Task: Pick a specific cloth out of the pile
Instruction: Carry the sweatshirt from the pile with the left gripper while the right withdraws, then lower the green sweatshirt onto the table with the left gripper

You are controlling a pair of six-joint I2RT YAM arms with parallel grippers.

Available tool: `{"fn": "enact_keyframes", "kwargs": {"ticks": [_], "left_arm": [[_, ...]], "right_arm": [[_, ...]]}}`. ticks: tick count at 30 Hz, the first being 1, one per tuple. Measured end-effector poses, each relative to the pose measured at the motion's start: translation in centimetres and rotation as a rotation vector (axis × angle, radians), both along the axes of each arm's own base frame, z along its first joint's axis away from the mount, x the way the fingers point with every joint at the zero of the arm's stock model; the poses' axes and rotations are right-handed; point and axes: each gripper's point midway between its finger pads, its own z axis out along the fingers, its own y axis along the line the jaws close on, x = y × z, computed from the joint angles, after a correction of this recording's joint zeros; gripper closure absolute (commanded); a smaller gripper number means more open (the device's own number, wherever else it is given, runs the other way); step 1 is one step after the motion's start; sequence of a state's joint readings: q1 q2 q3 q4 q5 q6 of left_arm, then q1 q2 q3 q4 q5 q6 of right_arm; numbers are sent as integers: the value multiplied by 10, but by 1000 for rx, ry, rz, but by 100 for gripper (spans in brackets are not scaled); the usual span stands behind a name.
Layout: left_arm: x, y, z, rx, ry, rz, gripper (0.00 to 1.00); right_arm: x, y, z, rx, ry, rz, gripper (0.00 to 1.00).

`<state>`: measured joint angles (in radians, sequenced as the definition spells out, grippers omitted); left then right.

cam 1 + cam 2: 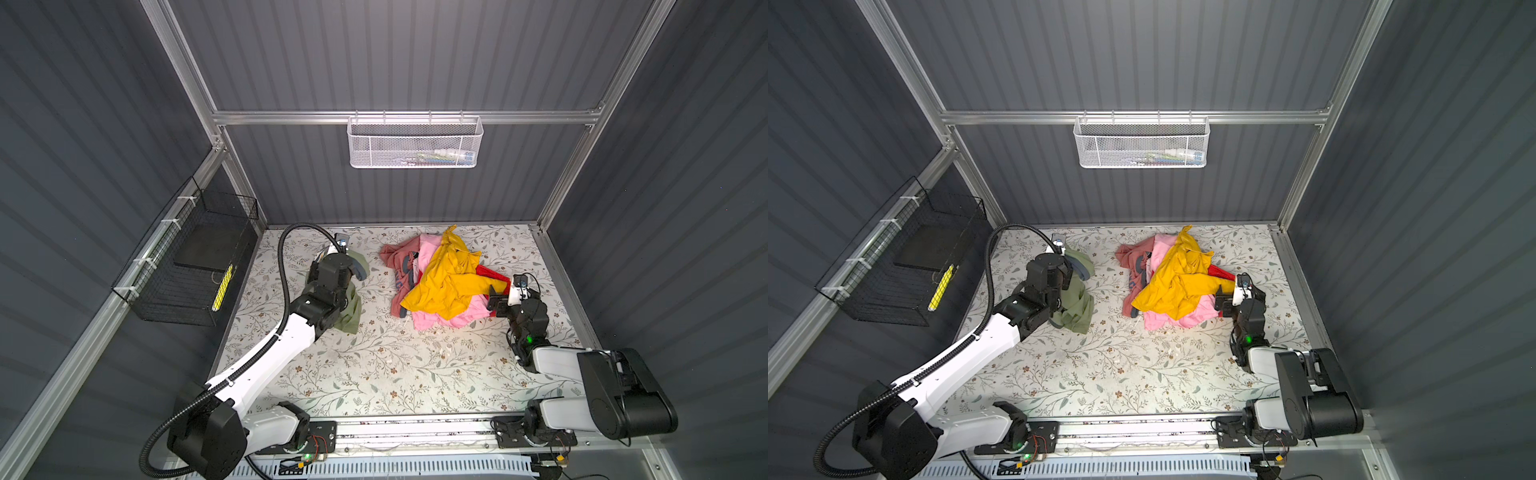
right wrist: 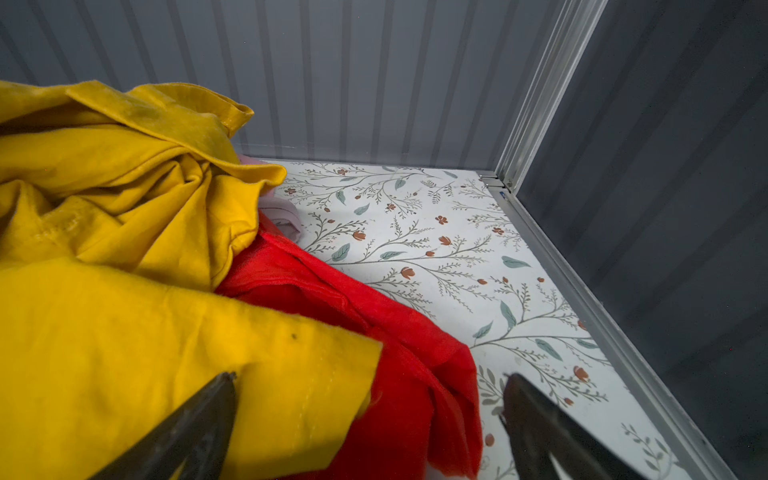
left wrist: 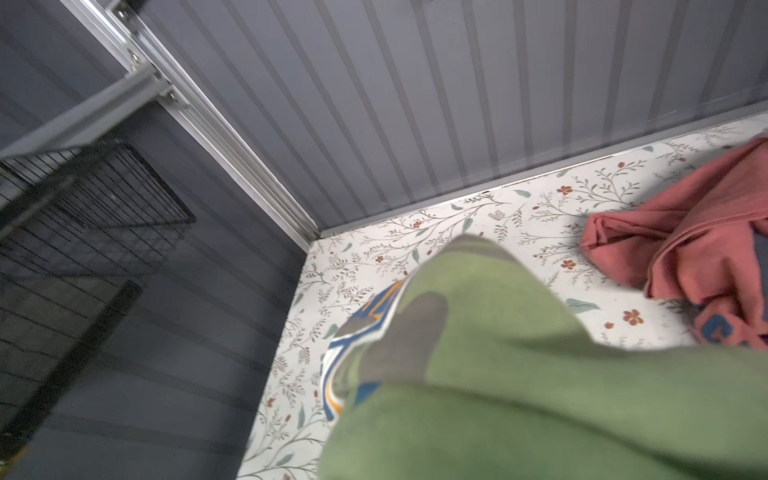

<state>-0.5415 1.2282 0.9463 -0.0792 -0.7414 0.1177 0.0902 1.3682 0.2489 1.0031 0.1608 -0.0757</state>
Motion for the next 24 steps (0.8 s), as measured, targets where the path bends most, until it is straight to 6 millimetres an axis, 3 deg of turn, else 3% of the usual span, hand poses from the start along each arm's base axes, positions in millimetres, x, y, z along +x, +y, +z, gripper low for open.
{"fn": "enact_keyframes", "kwargs": {"ticks": [5, 8, 10, 24], "left_arm": [[-8, -4, -29, -116, 63, -9, 100], [-14, -7, -49, -175, 111, -10, 100], [-18, -9, -61, -220, 140, -8, 100], [-37, 4, -137, -568, 299, 61, 100]], "right_arm": [[2, -12, 5, 25, -35, -29, 1], [2, -20, -5, 42, -34, -44, 1], [0, -20, -14, 50, -6, -41, 1], [12, -23, -8, 88, -1, -44, 1]]}}
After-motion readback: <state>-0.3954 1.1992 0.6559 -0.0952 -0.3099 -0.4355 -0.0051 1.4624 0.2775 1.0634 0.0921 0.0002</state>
